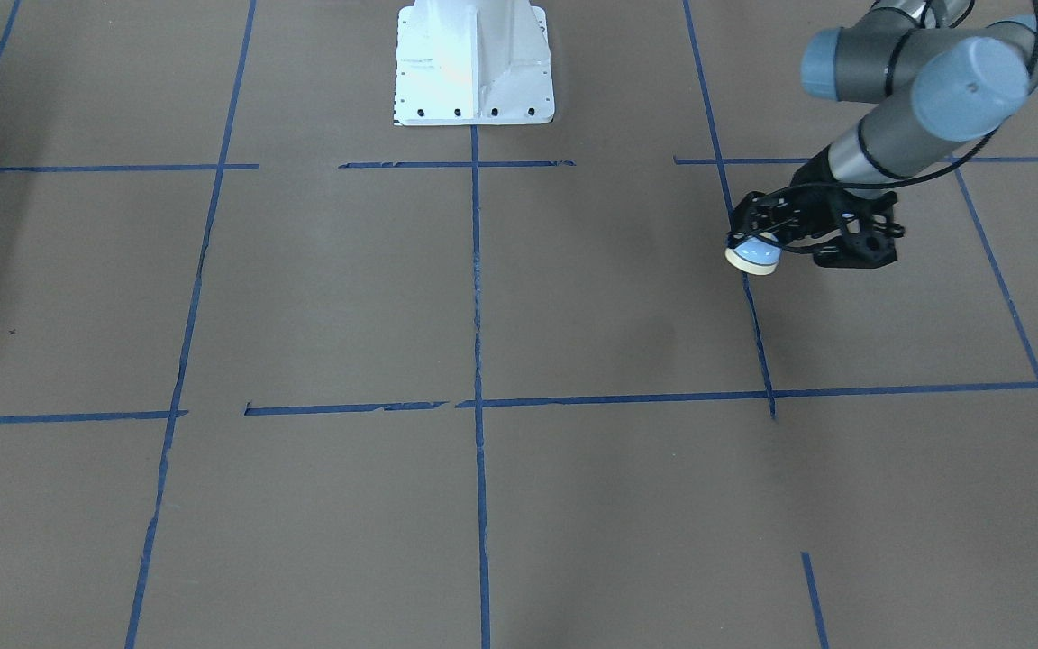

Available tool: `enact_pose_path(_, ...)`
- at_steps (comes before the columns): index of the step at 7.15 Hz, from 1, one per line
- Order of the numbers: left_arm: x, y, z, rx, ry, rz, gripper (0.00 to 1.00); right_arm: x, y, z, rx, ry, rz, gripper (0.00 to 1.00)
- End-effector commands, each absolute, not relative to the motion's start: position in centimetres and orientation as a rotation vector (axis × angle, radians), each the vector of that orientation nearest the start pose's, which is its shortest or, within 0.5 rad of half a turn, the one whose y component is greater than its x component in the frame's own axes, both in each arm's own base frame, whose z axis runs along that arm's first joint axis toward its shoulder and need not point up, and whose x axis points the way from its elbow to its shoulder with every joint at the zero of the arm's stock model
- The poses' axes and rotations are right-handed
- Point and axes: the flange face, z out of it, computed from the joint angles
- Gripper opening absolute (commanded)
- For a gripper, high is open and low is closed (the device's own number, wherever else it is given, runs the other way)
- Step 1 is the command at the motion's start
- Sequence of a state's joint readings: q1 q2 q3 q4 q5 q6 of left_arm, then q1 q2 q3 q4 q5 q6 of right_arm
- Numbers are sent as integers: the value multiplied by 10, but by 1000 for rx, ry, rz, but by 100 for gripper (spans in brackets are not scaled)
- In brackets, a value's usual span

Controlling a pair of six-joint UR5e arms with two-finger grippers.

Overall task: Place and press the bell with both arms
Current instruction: 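Carry the white-and-blue bell in the left gripper toward the table center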

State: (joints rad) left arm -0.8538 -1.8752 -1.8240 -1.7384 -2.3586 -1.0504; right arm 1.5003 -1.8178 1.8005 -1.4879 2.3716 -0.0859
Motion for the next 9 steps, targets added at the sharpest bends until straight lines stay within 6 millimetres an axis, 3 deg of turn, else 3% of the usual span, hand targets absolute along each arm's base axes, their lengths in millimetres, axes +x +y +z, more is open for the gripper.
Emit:
enact_pose_path(1,424,-496,277,-177,961,-60,8,34,-395,645,66,-801,-173,100)
enact_pose_path(3,492,-550,236,-227,925,-143,8,34,-396,645,67,-799,-174,100)
enact_pose_path(4,528,-557,221,-203,890,-167,8,34,-396,648,61,-800,-171,100)
enact_pose_path(6,581,-599,180,-202,877,-232,8,34,-398,649,62,-800,-173,100)
enact_pose_path(7,608,-619,187,-175,896,-267,8,34,-400,648,63,-800,-173,100)
enact_pose_path(8,626,-620,188,-119,883,-292,9,34,-400,648,63,-800,-173,100)
enact_pose_path(9,629,-618,188,-118,881,-289,42,34,-400,648,63,-800,-173,100)
